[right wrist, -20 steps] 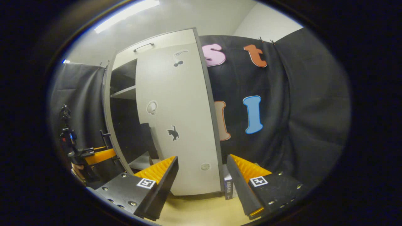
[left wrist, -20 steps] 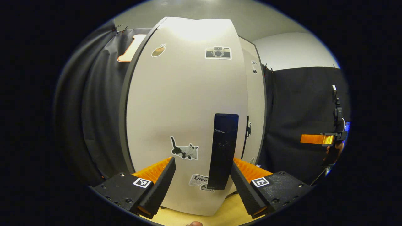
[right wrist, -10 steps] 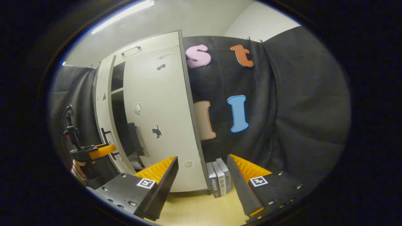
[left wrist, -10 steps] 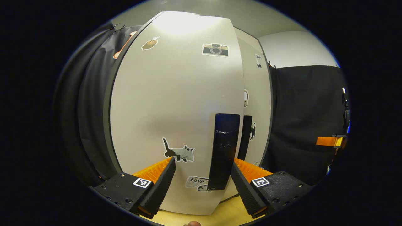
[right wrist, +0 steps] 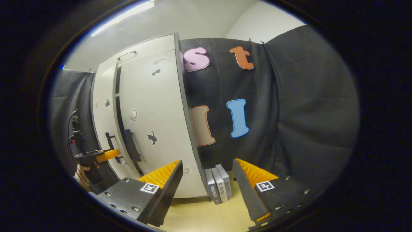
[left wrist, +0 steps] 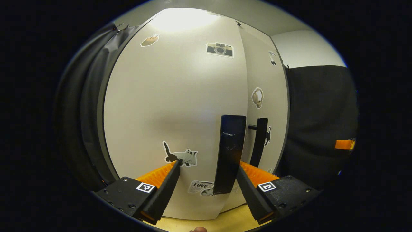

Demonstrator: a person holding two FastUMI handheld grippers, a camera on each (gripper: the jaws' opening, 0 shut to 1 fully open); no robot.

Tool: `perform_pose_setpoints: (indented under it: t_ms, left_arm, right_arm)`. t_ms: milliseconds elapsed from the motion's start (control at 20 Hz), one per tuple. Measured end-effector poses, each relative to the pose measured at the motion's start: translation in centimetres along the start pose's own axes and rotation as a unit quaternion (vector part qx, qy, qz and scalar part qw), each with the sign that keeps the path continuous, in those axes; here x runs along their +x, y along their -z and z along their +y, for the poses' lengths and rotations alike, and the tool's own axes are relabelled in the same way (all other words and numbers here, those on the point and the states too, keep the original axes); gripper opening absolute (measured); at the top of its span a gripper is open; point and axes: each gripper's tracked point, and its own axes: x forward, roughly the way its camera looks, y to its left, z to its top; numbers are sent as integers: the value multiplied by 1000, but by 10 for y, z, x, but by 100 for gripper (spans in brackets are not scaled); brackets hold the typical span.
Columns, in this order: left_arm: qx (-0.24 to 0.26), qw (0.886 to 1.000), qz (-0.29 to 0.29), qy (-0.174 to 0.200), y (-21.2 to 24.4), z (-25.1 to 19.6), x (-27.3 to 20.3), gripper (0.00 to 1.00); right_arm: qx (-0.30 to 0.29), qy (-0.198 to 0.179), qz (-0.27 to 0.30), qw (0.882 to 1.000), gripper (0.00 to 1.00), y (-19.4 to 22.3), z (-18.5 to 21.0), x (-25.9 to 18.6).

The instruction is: Grab one shoe with the right hand and put it into the shoe cabinet, grab the other shoe with the left hand and put it into the shoe cabinet; then close the right door with the right hand and the left door with the left hand.

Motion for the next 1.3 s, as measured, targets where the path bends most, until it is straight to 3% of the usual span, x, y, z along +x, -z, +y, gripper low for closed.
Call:
perform_pose_setpoints:
  t_ms: [1300]
  left_arm:
    - [11, 1000, 3, -6, 0, 3, 18, 99]
  right_arm:
    - [-14, -26, 7, 1000, 93, 2, 21, 30]
